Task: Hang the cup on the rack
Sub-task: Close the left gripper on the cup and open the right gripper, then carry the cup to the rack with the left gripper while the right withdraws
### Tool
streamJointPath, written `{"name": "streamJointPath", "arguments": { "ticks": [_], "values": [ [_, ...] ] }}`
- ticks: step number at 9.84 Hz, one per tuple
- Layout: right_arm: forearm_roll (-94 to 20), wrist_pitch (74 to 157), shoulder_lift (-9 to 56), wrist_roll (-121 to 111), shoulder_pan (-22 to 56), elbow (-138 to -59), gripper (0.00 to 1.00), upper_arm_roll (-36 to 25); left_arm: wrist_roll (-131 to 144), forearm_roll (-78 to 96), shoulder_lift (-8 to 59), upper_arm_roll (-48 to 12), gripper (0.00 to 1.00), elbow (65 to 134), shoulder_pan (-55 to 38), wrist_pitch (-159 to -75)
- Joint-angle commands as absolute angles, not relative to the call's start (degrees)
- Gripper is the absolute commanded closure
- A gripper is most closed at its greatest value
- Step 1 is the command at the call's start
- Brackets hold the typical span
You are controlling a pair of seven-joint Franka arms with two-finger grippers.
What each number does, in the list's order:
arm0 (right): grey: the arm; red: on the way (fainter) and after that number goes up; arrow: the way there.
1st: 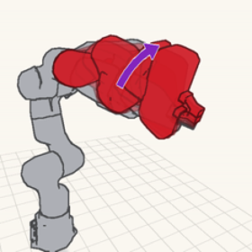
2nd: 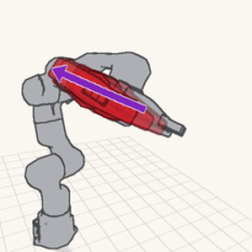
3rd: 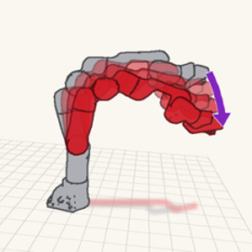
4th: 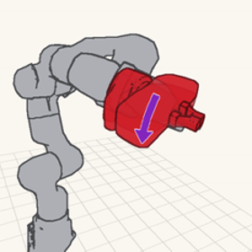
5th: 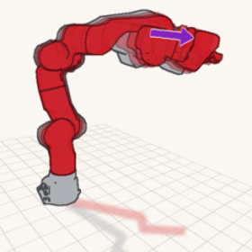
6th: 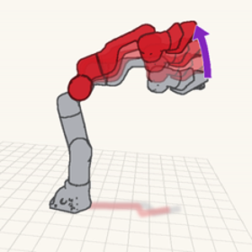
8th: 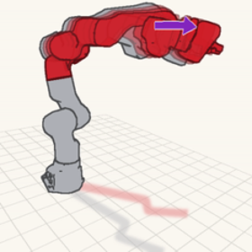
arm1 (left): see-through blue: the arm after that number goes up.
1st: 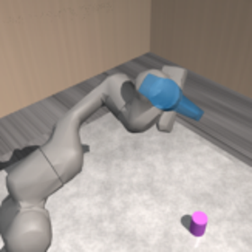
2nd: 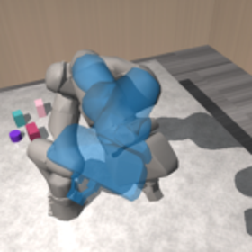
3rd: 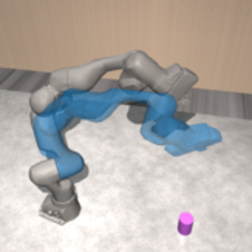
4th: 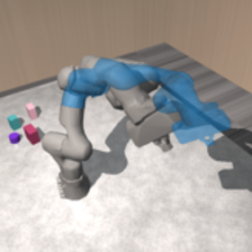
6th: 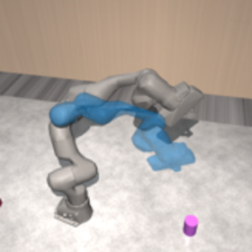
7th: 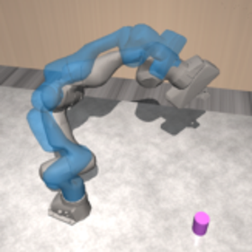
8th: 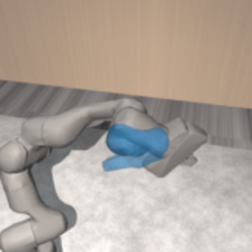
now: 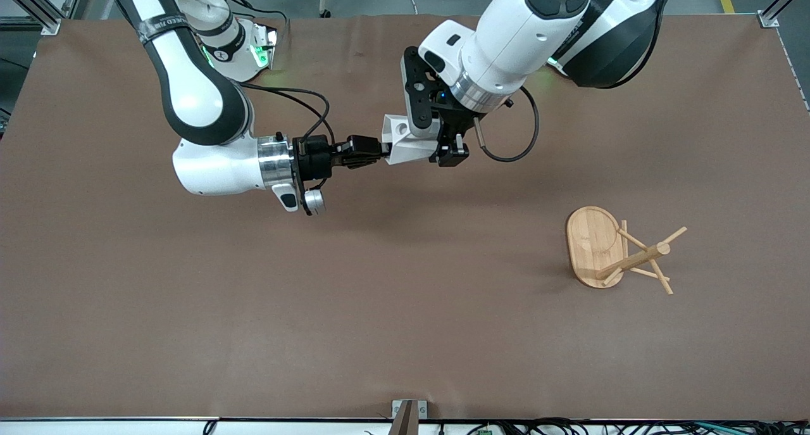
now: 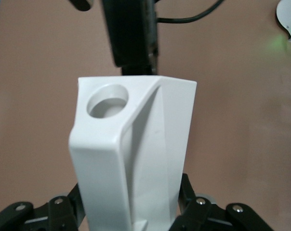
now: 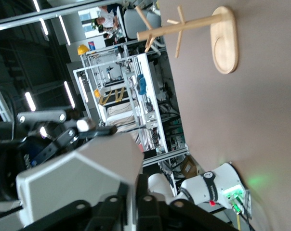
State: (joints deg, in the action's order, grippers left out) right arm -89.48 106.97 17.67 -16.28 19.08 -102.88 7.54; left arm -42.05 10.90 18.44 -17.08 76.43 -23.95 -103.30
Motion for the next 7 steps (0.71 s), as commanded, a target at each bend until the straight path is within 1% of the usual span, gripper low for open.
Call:
{"name": "streamJointPath", "arguments": {
  "ticks": [1, 4, 5, 6, 7],
  "values": [
    [-91.0, 105.6, 16.3, -15.6, 18.0, -103.2, 0.00, 8.6, -38.3, 10.7, 19.1, -16.4, 0.83, 76.8, -23.5, -101.3],
    [-89.8, 106.1, 13.5, -12.5, 17.0, -103.4, 0.00, 7.3, -27.1, 8.8, 16.9, -16.2, 0.83, 77.1, -19.7, -95.4],
    [-87.2, 106.7, 13.5, -12.5, 17.0, -103.6, 0.00, 4.4, -20.5, 6.1, 15.8, -16.2, 0.85, 77.3, -18.6, -93.2],
    [-81.0, 108.1, 13.4, -12.4, 16.9, -103.9, 0.00, 1.5, -15.8, 4.3, 15.0, -16.3, 0.87, 77.9, -17.5, -92.3],
    [-74.1, 109.8, 12.9, -12.5, 16.8, -104.0, 0.00, -0.9, -13.9, 4.3, 14.9, -16.3, 0.86, 78.1, -15.5, -91.9]
  ]
}}
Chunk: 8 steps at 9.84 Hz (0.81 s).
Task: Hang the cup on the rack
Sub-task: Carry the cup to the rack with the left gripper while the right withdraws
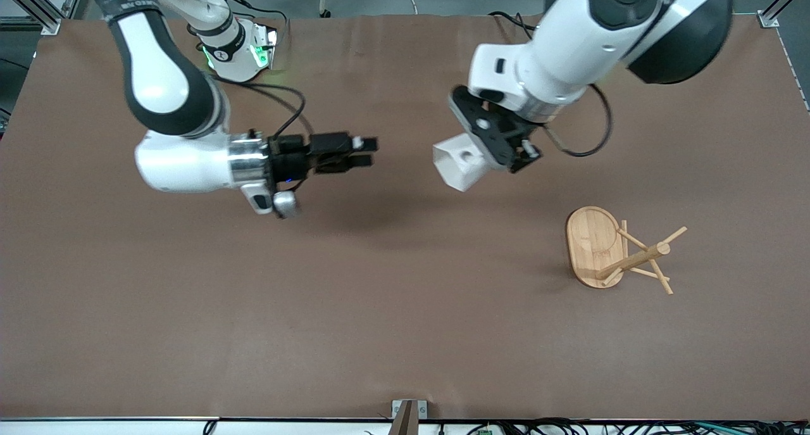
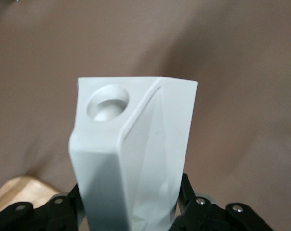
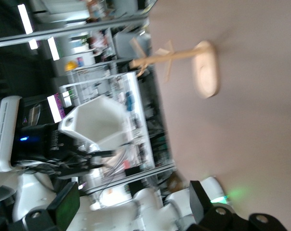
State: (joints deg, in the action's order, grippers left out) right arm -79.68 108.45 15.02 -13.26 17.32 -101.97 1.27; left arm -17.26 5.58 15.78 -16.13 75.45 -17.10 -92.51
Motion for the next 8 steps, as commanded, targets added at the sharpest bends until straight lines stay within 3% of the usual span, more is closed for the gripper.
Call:
{"name": "streamJointPath", "arguments": {
  "ticks": [1, 4, 8],
  "values": [
    [-68.3, 110.0, 13.0, -12.5, 16.7, -103.9, 0.00, -3.6, -13.5, 4.3, 14.6, -16.3, 0.86, 79.2, -12.3, -91.8],
    [-51.2, 109.3, 11.7, -12.7, 10.8, -103.2, 0.00, -5.4, -9.2, 4.4, 14.8, -16.4, 0.86, 81.2, -4.7, -92.2],
    [-21.4, 109.9, 6.7, -13.8, 5.8, -100.9, 0.00, -5.3, 4.1, 2.2, 13.7, -16.8, 0.86, 86.9, -2.7, -93.6]
  ]
}}
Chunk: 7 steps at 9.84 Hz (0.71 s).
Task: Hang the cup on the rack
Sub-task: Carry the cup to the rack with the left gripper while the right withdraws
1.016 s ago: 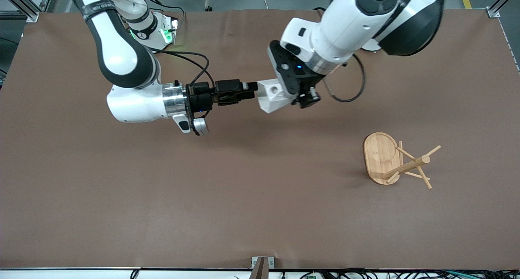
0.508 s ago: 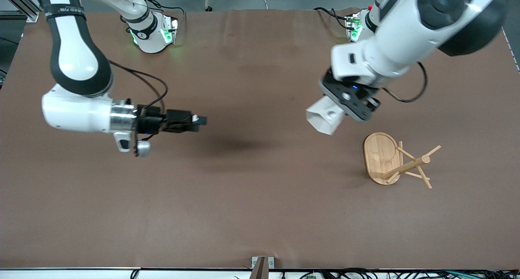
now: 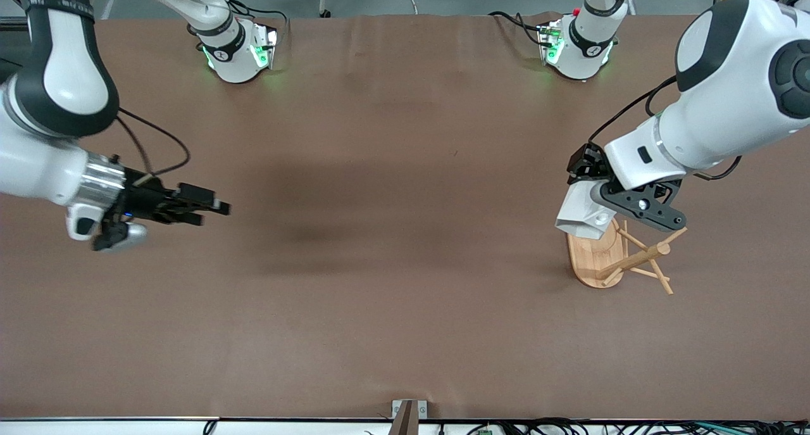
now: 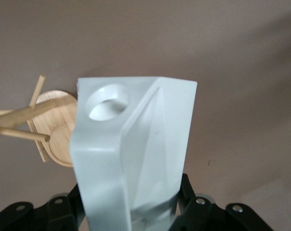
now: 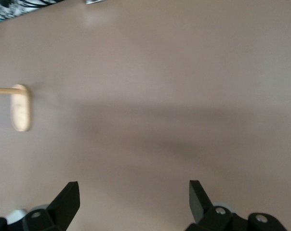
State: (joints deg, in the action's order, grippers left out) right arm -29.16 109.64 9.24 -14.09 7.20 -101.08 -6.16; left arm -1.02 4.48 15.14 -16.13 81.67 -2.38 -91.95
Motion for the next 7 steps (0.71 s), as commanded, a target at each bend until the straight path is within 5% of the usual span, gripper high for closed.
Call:
{"name": "streamJointPath", "arguments": {
  "ticks": [1, 3, 7],
  "values": [
    [-17.8, 109.7, 6.5, -13.7, 4.7, -98.7, 0.00, -5.3, 5.3, -0.1, 12.5, -17.0, 0.85, 91.4, -2.6, -97.4],
    [-8.2, 108.8, 4.8, -13.1, 2.5, -96.2, 0.00, -5.3, 6.2, -0.1, 8.0, -17.2, 0.85, 102.3, -2.3, -108.1],
    [-0.8, 92.3, 4.1, -8.1, -1.2, -84.2, 0.00, -3.9, 2.0, -0.2, 6.7, -17.2, 0.85, 109.4, -0.9, -115.4]
  ]
}}
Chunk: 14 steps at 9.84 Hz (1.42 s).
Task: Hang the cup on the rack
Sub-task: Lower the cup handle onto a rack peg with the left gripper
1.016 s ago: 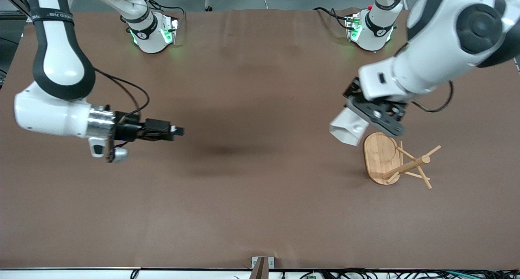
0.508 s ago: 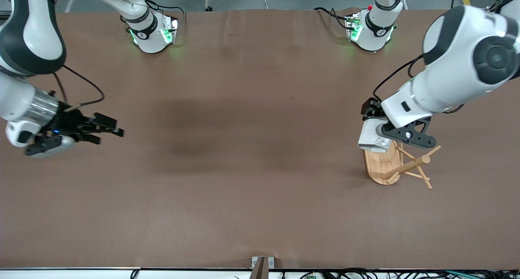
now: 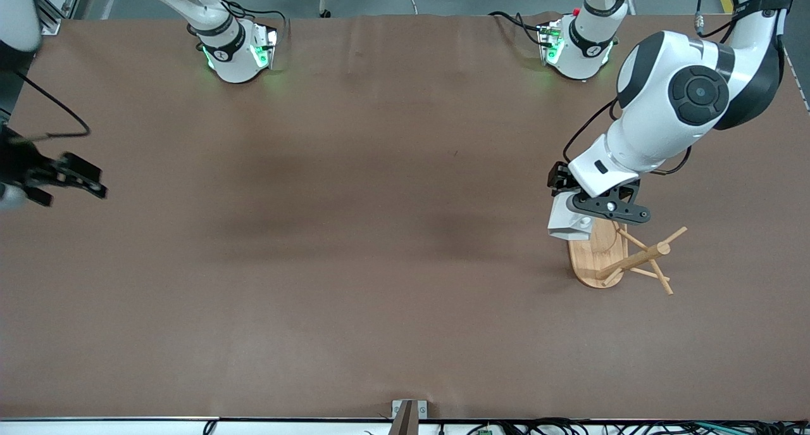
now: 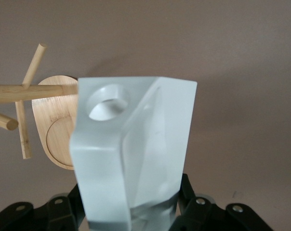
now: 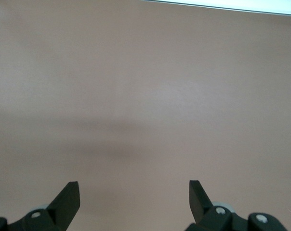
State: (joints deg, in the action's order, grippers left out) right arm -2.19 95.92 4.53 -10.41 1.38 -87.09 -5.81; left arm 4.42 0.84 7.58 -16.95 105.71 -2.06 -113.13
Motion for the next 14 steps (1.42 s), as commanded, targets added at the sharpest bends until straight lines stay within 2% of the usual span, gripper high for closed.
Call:
{"name": "streamJointPath", "arguments": {
  "ticks": [1, 3, 5, 14],
  "values": [
    [-0.7, 89.1, 2.9, -6.6, -1.6, -83.2, 0.00, -3.4, -2.7, -0.2, 7.2, -17.2, 0.85, 109.4, 0.6, -115.6],
    [1.7, 86.2, -1.6, -1.2, -3.0, -84.3, 0.00, -0.5, -10.6, -0.1, 8.2, -17.1, 0.85, 109.3, 1.3, -115.8],
    [1.4, 86.7, -3.6, -1.1, -3.3, -87.9, 0.00, -0.3, -13.1, -0.2, 9.3, -17.1, 0.85, 109.3, 1.9, -115.8],
    [0.7, 86.7, -3.1, -2.1, -3.2, -87.6, 0.00, -0.3, -18.1, -0.3, 11.5, -17.1, 0.84, 108.9, 4.4, -115.8]
  ]
}}
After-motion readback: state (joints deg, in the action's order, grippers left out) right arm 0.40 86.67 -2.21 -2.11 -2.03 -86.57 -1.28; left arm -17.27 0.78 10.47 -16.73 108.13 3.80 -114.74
